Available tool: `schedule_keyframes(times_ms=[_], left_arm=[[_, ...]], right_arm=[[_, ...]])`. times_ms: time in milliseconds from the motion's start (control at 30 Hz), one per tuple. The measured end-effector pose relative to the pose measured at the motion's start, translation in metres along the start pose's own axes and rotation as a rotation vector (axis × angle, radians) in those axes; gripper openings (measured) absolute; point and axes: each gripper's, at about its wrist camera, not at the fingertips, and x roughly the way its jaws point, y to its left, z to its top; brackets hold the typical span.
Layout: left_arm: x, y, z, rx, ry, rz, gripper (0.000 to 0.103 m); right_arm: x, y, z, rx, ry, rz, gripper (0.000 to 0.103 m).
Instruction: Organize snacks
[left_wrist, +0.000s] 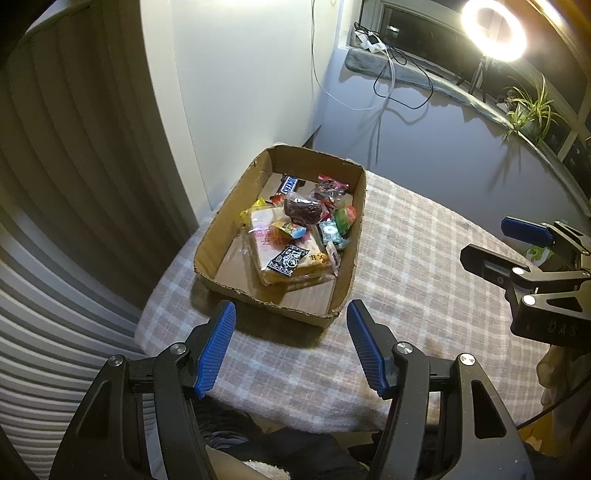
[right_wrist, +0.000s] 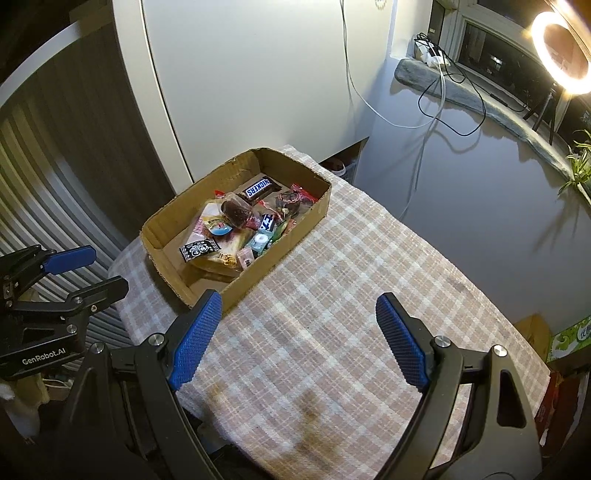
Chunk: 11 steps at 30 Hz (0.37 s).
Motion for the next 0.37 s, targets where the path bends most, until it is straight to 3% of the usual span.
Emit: schedule_keyframes(times_ms=[367], left_arm=[[0.002, -0.004, 0.001, 0.013, 0.003, 0.015, 0.063]], right_arm=[[0.005, -0.014, -0.003, 0.019, 0.014, 0.011, 0.088]])
